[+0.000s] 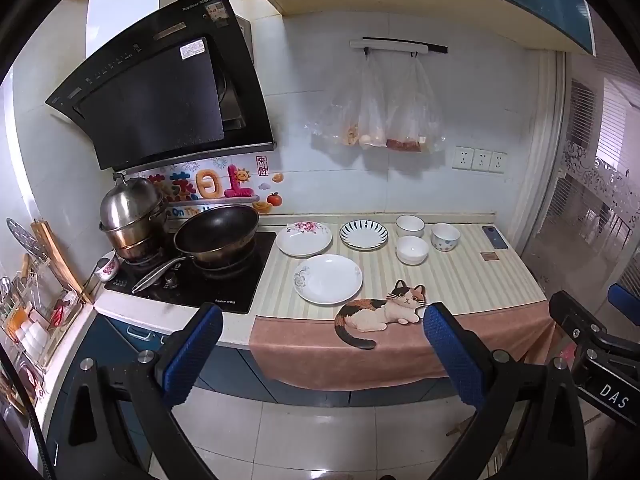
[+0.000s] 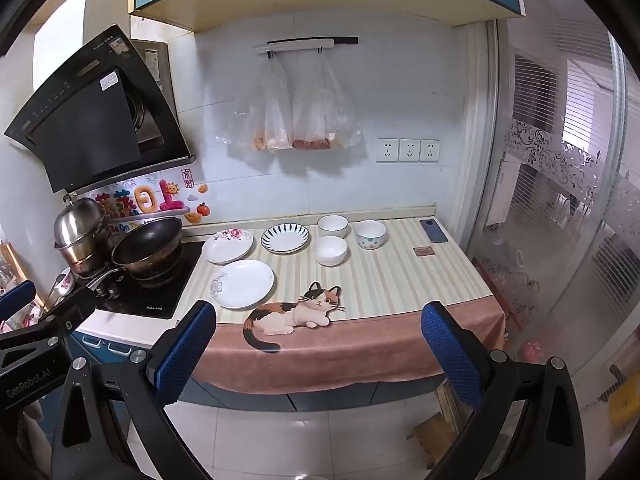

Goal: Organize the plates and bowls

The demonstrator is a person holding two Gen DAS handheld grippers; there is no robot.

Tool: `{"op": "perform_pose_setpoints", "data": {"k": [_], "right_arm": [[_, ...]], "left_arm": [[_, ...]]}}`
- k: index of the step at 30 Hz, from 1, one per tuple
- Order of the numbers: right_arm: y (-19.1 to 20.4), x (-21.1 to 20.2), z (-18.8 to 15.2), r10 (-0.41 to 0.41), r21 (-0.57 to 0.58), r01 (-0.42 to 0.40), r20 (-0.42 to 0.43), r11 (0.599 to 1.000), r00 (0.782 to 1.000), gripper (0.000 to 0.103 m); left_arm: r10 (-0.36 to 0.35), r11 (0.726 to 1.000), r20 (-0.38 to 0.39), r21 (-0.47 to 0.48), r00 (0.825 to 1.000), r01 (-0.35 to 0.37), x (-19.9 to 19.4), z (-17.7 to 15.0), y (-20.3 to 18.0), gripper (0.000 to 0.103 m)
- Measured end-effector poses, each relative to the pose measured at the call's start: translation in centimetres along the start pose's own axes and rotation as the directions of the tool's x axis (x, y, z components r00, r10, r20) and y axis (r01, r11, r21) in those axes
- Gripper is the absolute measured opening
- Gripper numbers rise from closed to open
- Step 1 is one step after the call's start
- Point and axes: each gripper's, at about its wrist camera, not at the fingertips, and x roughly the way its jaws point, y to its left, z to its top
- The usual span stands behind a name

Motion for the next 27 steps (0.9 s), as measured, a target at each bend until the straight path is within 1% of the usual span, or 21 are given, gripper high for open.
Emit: {"op": "perform_pose_setpoints", "data": {"k": [9,27], "right_arm": [[-0.18,-0.03,0.23,0.003,0.006,-0.003,-0.001,1.0,1.0,0.103],[0.48,0.21,0.58,0.012,-0.004,-0.012,-0.006,1.0,1.0,0.103]], "left_arm": [[-0.003,1.0,-0.007,0.001,1.0,0.003,0.25,0.17,-0.39,0.103],[0.001,1.0,0.007,-0.009,1.0,-0.001,-0.25,0.12,0.52,0.103]]}}
